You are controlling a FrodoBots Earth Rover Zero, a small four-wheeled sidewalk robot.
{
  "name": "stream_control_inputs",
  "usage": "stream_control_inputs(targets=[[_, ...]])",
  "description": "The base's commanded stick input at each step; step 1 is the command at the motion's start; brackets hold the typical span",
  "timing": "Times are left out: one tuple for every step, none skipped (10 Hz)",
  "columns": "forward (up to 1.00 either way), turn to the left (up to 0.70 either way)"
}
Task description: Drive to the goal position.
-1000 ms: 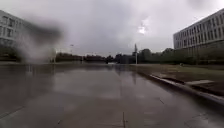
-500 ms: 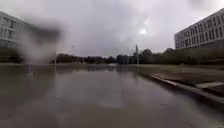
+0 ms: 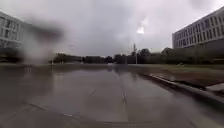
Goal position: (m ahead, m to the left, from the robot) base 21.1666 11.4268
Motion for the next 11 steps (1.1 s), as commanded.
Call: stream_control_inputs(targets=[[0.7, 0.0], [0.7, 0.0], [0.7, 0.0], [0.7, 0.0], [0.7, 0.0], [0.7, 0.0], [0.7, 0.0], [0.7, 0.0], [0.7, 0.0], [0.7, 0.0], [0.7, 0.0]])
